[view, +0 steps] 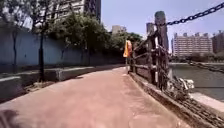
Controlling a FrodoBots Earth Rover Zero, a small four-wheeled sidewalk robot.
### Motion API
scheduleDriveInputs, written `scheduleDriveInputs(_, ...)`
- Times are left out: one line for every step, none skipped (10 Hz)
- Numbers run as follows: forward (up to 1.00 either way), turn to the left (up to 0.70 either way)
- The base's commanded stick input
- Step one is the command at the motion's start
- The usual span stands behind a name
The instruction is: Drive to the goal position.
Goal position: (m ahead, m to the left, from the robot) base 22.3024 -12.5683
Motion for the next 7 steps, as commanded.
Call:
scheduleDriveInputs(0.92, 0.26)
scheduleDriveInputs(0.92, 0.38)
scheduleDriveInputs(0.92, 0.38)
scheduleDriveInputs(0.95, 0.19)
scheduleDriveInputs(0.98, 0.01)
scheduleDriveInputs(0.99, 0.01)
scheduleDriveInputs(1.00, 0.01)
